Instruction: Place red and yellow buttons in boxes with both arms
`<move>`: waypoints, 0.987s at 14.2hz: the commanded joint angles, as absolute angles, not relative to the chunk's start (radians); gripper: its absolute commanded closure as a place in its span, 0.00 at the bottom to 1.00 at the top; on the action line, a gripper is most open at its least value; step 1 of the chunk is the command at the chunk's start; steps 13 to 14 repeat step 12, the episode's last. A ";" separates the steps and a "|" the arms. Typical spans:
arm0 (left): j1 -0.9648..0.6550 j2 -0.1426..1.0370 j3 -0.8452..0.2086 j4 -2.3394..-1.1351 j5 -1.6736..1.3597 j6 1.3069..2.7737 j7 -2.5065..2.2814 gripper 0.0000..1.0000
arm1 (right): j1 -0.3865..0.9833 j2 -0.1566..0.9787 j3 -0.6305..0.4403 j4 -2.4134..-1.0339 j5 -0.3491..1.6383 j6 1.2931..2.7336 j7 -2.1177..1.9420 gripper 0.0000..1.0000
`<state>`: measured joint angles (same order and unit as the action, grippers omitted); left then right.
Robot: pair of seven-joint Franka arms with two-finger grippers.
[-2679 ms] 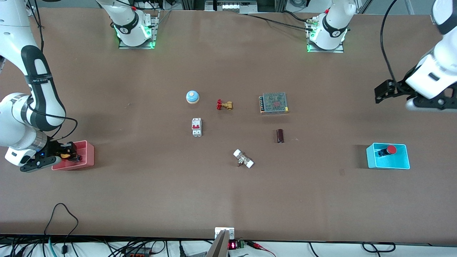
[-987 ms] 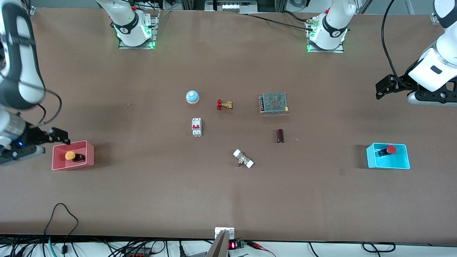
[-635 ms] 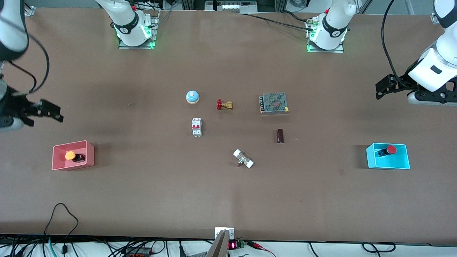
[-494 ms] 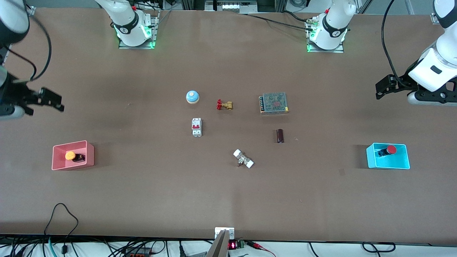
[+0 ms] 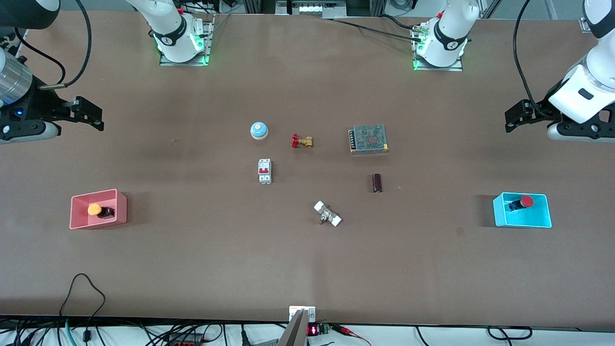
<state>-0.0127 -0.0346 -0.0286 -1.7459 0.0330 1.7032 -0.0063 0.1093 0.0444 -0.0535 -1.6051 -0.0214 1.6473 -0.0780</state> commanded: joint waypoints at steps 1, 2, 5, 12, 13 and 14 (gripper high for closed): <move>-0.017 -0.040 -0.023 -1.741 0.020 1.684 0.000 0.00 | 0.134 0.051 -0.077 -1.586 -0.029 1.635 -0.063 0.00; -0.017 -0.040 -0.023 -1.741 0.020 1.684 0.000 0.00 | 0.130 0.058 -0.077 -1.580 -0.023 1.635 -0.070 0.00; -0.017 -0.040 -0.021 -1.740 0.020 1.687 0.000 0.00 | 0.109 0.063 -0.068 -1.580 -0.020 1.637 -0.066 0.00; -0.017 -0.040 -0.021 -1.740 0.020 1.686 0.000 0.00 | 0.092 0.064 -0.043 -1.583 -0.026 1.634 -0.072 0.00; -0.017 -0.040 -0.021 -1.740 0.020 1.686 0.000 0.00 | 0.092 0.064 -0.043 -1.583 -0.026 1.634 -0.072 0.00; -0.017 -0.040 -0.021 -1.740 0.020 1.686 0.000 0.00 | 0.092 0.064 -0.043 -1.583 -0.026 1.634 -0.072 0.00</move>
